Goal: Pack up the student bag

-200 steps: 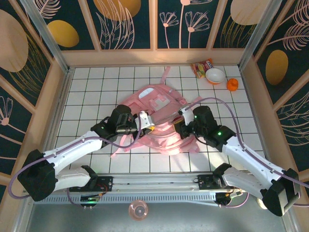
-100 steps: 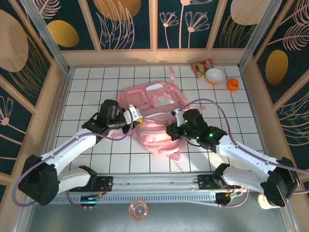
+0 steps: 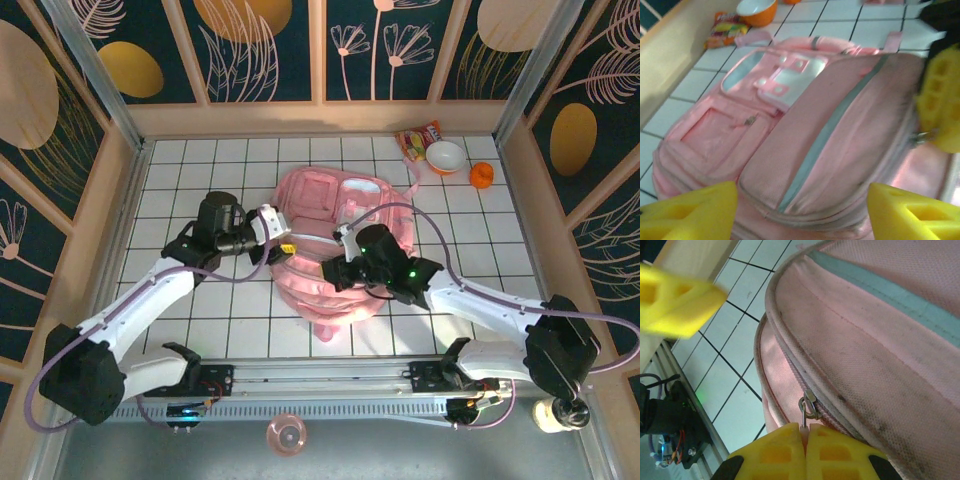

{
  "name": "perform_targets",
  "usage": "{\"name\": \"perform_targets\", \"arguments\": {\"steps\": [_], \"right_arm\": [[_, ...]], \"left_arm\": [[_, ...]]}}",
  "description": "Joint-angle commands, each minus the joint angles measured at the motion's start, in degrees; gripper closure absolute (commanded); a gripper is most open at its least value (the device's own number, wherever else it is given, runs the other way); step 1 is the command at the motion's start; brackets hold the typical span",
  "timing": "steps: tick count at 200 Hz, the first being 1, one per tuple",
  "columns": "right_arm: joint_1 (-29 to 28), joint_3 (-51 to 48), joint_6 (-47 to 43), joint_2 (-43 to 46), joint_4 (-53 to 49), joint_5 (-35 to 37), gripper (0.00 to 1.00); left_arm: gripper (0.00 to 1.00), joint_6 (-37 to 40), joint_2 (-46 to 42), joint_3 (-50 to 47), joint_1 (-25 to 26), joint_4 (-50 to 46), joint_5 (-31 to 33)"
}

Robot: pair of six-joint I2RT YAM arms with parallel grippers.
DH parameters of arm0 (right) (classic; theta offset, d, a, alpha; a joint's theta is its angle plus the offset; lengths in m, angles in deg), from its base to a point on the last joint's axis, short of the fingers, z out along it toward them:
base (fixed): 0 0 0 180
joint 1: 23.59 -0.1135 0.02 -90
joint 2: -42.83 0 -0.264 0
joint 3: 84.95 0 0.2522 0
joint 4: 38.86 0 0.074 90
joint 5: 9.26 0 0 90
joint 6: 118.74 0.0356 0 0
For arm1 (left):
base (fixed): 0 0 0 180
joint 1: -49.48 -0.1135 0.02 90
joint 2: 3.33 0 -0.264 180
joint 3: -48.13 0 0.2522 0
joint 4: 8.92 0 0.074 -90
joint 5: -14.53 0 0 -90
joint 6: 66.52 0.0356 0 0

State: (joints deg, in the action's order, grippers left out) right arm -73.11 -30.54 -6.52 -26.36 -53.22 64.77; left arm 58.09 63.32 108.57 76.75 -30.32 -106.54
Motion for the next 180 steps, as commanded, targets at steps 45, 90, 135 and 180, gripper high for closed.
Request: {"name": "perform_targets", "arguments": {"steps": [45, 90, 135, 180], "right_arm": [[4.20, 3.74, -4.58, 0.16, -0.21, -8.95, 1.00], [4.60, 4.79, -5.77, -0.77, -1.80, -10.40, 1.00], [6.14, 4.96, -5.31, 0.34, -4.40, -10.53, 1.00], [14.24, 1.24, -4.32, 7.67, -12.69, -7.55, 1.00]], "left_arm": [[0.25, 14.13, 3.81, 1.97, 5.75, -6.34, 2.25], [0.27, 15.75, 9.61, 5.06, 7.23, -4.63, 2.05], [0.62, 14.46, 11.82, 5.50, 7.70, -2.47, 2.38], [0.98, 12.67, 7.04, 0.94, 1.40, -0.80, 4.16]]}}
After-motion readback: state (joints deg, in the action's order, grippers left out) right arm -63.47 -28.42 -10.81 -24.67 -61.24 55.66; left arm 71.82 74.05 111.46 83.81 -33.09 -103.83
